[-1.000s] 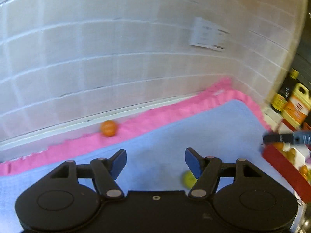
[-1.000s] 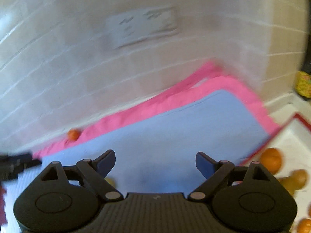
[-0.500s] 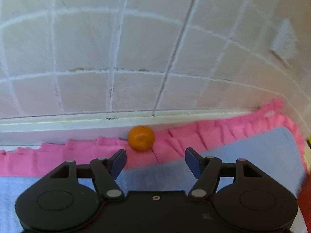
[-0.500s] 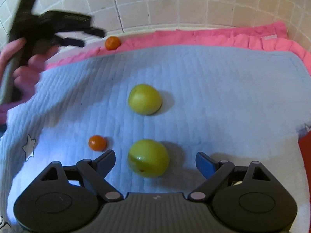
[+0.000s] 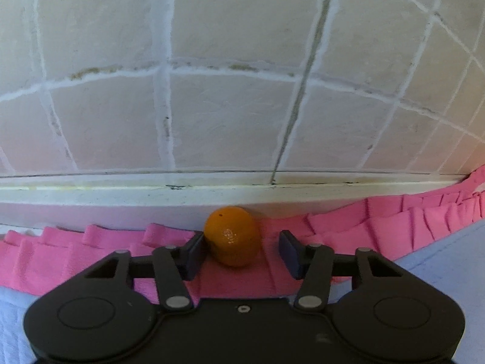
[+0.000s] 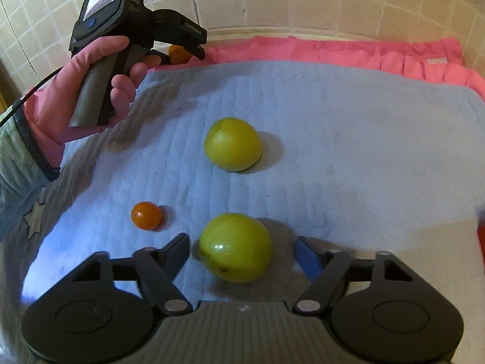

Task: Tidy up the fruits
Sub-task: 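Grasp a tangerine with the left tool while the right tool grasps a green apple, then carry the tangerine and green apple into the tray and open both tools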

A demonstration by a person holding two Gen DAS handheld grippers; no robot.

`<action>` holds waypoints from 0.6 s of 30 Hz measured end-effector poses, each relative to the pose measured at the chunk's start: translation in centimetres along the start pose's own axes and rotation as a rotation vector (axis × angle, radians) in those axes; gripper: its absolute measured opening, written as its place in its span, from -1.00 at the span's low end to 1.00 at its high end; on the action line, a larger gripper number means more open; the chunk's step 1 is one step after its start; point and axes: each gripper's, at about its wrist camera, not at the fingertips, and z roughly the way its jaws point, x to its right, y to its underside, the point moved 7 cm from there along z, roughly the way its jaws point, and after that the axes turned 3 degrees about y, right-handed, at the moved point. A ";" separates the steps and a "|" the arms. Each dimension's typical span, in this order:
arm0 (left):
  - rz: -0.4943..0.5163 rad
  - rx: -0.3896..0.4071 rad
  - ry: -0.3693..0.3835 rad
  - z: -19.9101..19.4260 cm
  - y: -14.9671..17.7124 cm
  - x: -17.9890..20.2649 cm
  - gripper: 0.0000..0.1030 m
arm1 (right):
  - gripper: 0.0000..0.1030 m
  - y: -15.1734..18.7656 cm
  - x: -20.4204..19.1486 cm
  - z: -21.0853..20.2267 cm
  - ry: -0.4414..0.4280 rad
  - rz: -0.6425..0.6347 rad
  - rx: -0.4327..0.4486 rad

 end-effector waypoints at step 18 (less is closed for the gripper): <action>0.127 0.136 0.179 -10.5 0.6 2.6 -0.23 | 0.01 -0.8 1.5 -3.5 0.024 0.067 0.103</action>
